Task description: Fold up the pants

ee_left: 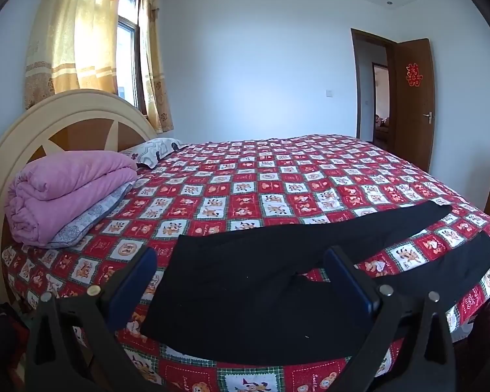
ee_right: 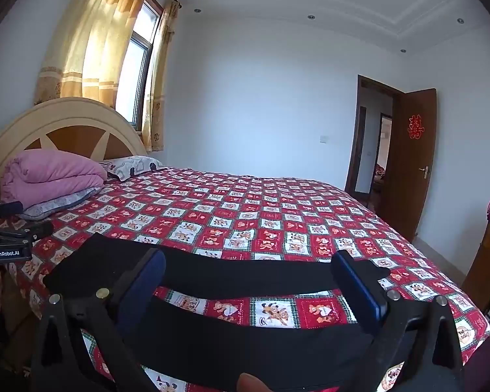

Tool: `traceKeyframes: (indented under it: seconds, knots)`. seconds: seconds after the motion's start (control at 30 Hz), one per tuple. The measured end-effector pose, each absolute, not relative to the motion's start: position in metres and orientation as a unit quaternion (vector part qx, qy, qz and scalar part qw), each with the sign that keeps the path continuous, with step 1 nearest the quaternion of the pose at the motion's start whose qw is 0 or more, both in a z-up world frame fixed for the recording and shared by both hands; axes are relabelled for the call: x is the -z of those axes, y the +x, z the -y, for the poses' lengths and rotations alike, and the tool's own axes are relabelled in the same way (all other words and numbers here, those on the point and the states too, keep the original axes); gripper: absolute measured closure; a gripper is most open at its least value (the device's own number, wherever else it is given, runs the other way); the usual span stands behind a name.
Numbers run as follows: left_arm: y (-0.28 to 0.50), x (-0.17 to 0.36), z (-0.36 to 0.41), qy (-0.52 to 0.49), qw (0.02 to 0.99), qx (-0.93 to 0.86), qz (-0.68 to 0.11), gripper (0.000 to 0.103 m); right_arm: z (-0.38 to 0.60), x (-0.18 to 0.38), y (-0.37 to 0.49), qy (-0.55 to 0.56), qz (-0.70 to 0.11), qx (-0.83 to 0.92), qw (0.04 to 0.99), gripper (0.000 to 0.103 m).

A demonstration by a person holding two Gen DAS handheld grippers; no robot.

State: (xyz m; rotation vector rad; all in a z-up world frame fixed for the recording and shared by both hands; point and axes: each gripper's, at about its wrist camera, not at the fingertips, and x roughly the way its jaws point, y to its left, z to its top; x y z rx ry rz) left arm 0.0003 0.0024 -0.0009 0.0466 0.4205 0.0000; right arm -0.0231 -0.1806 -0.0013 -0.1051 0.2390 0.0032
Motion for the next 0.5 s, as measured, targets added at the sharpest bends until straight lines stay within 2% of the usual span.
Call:
traceKeyframes:
  seconds: [0.5]
  knots:
    - [0.0001, 0.0003, -0.0027, 0.019, 0.978, -0.001, -0.207, 0.000, 0.1796, 0.0051, -0.0257, -0.057, -0.120, 0.000, 0.991, 0.001]
